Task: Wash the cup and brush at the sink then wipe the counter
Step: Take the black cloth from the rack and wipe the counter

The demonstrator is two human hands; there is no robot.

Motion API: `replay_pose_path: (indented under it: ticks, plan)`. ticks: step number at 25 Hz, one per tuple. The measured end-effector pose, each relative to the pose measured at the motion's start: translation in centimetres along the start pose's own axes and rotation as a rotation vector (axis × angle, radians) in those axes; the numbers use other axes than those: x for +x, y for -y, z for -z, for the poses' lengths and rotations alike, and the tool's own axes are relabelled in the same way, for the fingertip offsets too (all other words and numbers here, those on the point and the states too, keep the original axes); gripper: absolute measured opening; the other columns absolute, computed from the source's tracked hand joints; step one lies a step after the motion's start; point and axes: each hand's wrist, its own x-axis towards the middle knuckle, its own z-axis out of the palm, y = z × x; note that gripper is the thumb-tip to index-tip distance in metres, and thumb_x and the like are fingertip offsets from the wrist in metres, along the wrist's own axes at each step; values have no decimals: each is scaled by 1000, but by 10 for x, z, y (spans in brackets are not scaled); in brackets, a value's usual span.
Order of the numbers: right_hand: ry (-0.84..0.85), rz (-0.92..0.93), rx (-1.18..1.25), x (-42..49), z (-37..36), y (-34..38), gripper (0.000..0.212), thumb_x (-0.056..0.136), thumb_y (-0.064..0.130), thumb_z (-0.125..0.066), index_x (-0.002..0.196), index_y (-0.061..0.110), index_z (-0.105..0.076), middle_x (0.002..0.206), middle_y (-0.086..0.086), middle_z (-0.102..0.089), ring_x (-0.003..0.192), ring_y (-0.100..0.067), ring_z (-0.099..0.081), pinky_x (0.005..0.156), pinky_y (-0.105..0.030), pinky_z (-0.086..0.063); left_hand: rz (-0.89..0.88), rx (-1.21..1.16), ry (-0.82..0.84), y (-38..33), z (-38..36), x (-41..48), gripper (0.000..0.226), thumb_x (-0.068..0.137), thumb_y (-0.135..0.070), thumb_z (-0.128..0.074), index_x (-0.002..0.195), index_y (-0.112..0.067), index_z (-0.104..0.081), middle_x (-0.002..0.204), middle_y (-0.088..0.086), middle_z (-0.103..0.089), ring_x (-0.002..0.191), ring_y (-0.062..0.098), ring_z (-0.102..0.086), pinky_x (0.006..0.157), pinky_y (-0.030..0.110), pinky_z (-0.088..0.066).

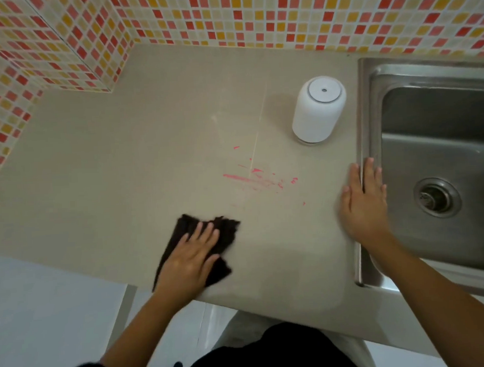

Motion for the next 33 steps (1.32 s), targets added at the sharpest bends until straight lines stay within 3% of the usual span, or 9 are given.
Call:
replay_pose_path:
  ticks: [2, 6, 10, 13, 17, 19, 25, 30, 33]
  plan:
    - [-10, 9, -3, 0, -2, 1, 60, 92, 32, -17, 147, 8, -18, 157, -17, -5, 144, -34, -1, 114, -45, -3, 126, -5, -52, 50, 8, -13, 55, 101, -39, -22, 130, -1, -49, 137, 13, -49, 141, 9, -20, 114, 23, -13]
    - [-27, 15, -1, 3, -2, -2, 61, 91, 32, -17, 146, 6, -21, 156, -19, -8, 144, -36, -4, 114, -50, -7, 487, -22, -110, 93, 13, 57, 63, 95, -42, -18, 137, -2, -42, 145, 15, -39, 138, 27, -31, 113, 36, -19]
    - [-39, 29, -23, 1, -6, -3, 61, 91, 32, -17, 146, 5, -22, 155, -20, -9, 143, -39, -6, 113, -53, -8, 289, -42, -4, 35, 0, 33, 57, 99, -41, -20, 136, -4, -44, 143, 12, -43, 136, 25, -34, 113, 33, -20]
    - [-55, 20, -16, 0, -8, -3, 61, 91, 32, -17, 145, 3, -23, 155, -22, -12, 142, -41, -9, 112, -56, -10, 188, -66, 6, 55, 13, -31, 53, 101, -38, -23, 131, -3, -49, 139, 8, -46, 139, 10, -25, 114, 23, -15]
    - [-59, 21, -17, 0, -7, -2, 59, 92, 28, -21, 144, 3, -25, 154, -23, -14, 142, -41, -11, 112, -55, -11, 570, -69, -112, 116, 23, 28, 47, 101, -29, -32, 139, -1, -39, 147, 17, -37, 139, 28, -28, 114, 37, -17]
    - [-54, 24, -28, 0, -6, -1, 59, 92, 30, -19, 145, 4, -24, 155, -21, -12, 143, -38, -9, 113, -53, -10, 629, -55, -141, 123, 22, 91, 46, 101, -25, -32, 141, -2, -34, 150, 17, -31, 140, 32, -25, 114, 44, -18]
    - [-44, 12, -34, 0, -3, 4, 61, 90, 30, -18, 146, 6, -21, 156, -18, -9, 144, -35, -6, 115, -47, -7, 315, -60, -76, 60, 6, 229, 47, 102, -29, -28, 143, -6, -32, 151, 13, -31, 141, 27, -23, 114, 40, -18]
    - [-42, 7, -39, -1, -2, 3, 60, 90, 30, -20, 145, 5, -23, 155, -18, -12, 143, -34, -11, 115, -46, -10, -247, -31, 28, 41, 0, 141, 56, 100, -41, -21, 132, -5, -50, 140, 8, -47, 136, 15, -31, 113, 30, -21]
    - [-52, 4, -40, 0, -3, 3, 59, 91, 28, -22, 145, 5, -25, 155, -18, -14, 143, -34, -13, 114, -47, -11, -178, -42, -29, 96, 10, 123, 58, 99, -45, -22, 132, -6, -49, 139, 10, -48, 139, -3, -15, 113, 19, -12]
